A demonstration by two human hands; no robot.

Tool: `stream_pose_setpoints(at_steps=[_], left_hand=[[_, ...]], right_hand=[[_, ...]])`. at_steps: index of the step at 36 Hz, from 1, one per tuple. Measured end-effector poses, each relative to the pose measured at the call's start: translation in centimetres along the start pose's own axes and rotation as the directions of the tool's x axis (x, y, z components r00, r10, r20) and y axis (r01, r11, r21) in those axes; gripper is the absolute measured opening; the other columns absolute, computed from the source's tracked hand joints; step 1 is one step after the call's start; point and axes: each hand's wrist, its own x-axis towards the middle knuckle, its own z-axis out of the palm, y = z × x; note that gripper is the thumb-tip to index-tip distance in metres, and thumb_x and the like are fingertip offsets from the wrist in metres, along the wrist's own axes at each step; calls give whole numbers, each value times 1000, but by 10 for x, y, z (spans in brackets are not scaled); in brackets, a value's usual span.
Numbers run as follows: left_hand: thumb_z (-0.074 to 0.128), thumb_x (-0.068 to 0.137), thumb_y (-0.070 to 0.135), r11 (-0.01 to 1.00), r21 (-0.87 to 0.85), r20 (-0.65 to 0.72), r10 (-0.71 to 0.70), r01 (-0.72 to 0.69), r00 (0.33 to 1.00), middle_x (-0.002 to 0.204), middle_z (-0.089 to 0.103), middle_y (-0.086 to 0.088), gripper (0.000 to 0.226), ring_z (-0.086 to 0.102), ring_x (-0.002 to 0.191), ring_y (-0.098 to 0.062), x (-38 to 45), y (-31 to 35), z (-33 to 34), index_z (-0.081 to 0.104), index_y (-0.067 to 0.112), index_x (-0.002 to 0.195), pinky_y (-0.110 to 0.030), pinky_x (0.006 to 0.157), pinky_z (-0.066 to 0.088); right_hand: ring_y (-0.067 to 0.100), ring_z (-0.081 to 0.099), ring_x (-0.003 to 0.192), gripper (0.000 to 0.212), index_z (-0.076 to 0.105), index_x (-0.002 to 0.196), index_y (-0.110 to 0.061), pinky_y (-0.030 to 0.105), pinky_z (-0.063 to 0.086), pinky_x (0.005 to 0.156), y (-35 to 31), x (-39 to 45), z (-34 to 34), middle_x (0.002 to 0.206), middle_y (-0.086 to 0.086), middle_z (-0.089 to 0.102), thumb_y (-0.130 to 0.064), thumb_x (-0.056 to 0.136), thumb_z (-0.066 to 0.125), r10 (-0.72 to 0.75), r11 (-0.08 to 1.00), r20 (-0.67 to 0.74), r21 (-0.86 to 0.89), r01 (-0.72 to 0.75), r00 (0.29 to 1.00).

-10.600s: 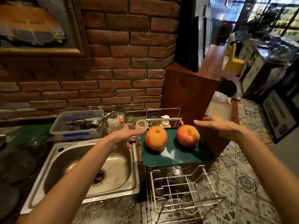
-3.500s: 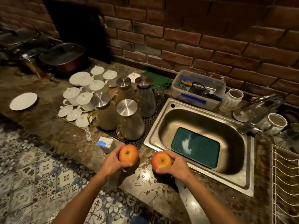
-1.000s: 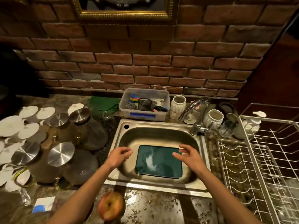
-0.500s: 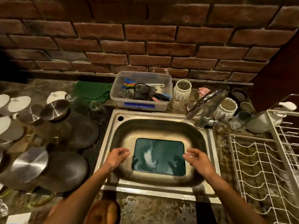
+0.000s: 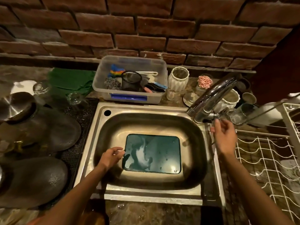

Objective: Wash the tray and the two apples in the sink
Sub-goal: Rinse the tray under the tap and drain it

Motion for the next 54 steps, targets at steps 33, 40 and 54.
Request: stream_pose_setpoints(at_steps=[33,40,54], left_hand=[[59,100,7,972,-195,18,-130,131,991,105,70,-28,29,61,90,-26,46,-18,34,64,-12,120,-40,91,52],[56,101,6,972,-199,29,-123,126,992,89,69,-17,21,62,83,-25,43,-16,34,70,-9,107,-32,81,49],[57,101,7,992,-85,21,-87,88,996,49,51,3,29,45,44,-7,50,-23,33,61,6,72,-21,52,38]], right_hand=[[17,71,72,32,60,122,-6,47,60,89,-12,67,4,80,7,72,-28,109,41,121,987,105,-120,-108,987],[12,70,66,38,59,131,-6,26,62,71,-13,64,4,79,7,71,-30,110,39,124,988,95,-107,-114,988],[32,69,99,15,71,104,-13,49,54,95,52,-43,47,100,17,74,-12,100,57,255,951,242,-241,-196,936]])
